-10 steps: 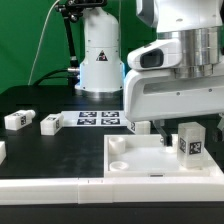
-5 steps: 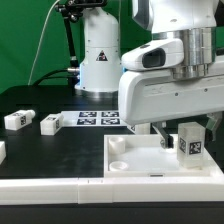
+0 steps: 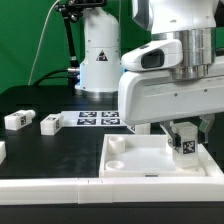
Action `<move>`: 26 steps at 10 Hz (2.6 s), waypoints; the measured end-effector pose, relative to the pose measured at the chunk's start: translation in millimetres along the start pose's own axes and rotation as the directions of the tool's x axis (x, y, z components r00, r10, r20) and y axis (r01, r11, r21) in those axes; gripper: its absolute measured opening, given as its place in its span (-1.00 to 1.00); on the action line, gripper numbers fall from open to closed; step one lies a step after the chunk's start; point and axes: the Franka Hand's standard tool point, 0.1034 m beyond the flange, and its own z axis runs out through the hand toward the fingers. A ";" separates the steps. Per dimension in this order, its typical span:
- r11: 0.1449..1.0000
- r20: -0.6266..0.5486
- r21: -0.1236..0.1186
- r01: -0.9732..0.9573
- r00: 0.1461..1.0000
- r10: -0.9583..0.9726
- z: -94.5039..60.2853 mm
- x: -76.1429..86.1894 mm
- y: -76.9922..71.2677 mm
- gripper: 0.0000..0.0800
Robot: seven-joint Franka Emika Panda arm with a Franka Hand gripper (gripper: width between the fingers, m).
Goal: Assemble one leg
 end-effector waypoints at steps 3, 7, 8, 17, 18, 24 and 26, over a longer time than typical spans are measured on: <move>0.946 0.003 0.006 -0.325 0.946 0.325 1.0 -3.5 -2.3 -0.27; 0.622 -0.025 -0.012 -0.783 0.622 0.783 2.6 -6.4 0.7 -0.27; 0.474 -0.030 -0.011 -0.880 0.475 0.880 2.5 -6.9 1.5 -0.27; -0.035 0.007 -0.001 -0.999 -0.035 0.999 2.8 -9.3 1.9 0.12; -0.025 0.008 0.000 -1.000 -0.025 1.000 1.6 -7.8 2.0 0.43; 0.594 0.003 0.010 -0.805 0.594 0.805 2.0 -6.6 -5.5 0.62; 0.756 0.001 0.005 -0.655 0.756 0.655 3.0 -5.9 -8.0 0.62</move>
Offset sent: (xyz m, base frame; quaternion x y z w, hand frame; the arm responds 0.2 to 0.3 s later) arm -0.0176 -0.0058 -0.0061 -0.0102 -0.0053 0.3574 0.9339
